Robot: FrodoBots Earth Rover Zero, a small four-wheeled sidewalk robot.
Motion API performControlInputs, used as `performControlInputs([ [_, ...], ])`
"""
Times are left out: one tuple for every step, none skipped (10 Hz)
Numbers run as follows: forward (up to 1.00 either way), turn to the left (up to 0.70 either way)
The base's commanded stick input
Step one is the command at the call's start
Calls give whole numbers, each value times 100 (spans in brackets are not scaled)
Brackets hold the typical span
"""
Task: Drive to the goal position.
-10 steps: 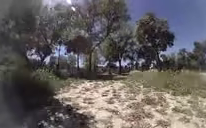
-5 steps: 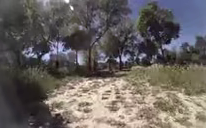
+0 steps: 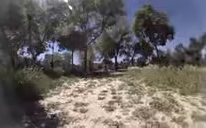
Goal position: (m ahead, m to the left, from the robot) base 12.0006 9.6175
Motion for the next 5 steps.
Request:
performControlInputs([
  [25,0],
  [69,0],
  [85,0],
  [85,0],
  [85,0],
])
